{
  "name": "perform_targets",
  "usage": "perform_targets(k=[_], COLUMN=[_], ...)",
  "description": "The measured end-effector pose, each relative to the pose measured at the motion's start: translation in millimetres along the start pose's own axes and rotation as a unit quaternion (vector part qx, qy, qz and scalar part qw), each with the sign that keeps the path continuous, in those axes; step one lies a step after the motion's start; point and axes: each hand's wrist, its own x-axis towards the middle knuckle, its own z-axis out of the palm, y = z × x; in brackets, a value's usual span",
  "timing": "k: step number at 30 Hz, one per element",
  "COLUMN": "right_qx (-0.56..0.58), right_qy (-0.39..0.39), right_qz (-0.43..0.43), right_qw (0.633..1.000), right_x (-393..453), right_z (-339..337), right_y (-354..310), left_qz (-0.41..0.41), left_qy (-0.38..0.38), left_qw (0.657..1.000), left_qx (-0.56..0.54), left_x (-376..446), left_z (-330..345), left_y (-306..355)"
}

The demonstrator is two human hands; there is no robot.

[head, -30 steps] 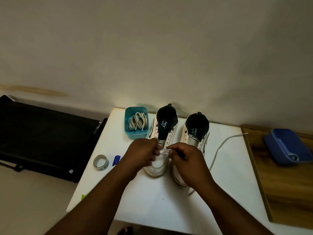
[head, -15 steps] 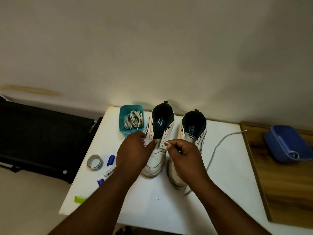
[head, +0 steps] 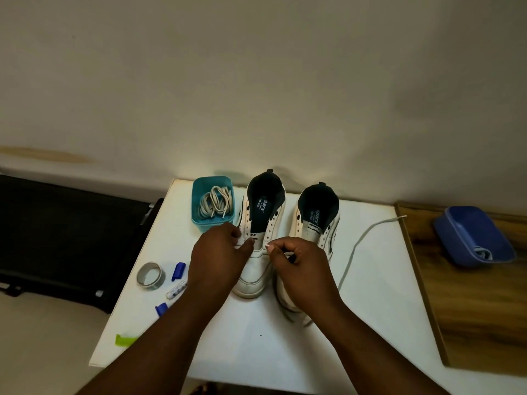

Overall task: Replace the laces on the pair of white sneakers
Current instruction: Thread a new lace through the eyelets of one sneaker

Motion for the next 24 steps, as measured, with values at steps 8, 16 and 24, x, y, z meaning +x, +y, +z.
perform_targets(k=[8,16,24], right_qx=[-0.096,-0.191,-0.094], right_qy=[0.034,0.041,0.018], right_qz=[-0.02,-0.045,-0.071], right_qw=[0.995,0.98,0.993], right_x=[3,0,7], right_z=[7,16,26], right_y=[9,-3,-1], left_qz=[-0.019,-0.017,-0.001], left_qy=[-0.077,-0.039,-0.054], left_qw=[0.996,0.999,0.996], left_qx=[-0.035,-0.005,-0.07], left_x=[3,4,3], left_z=[1,7,-1], left_y=[-6,5,0])
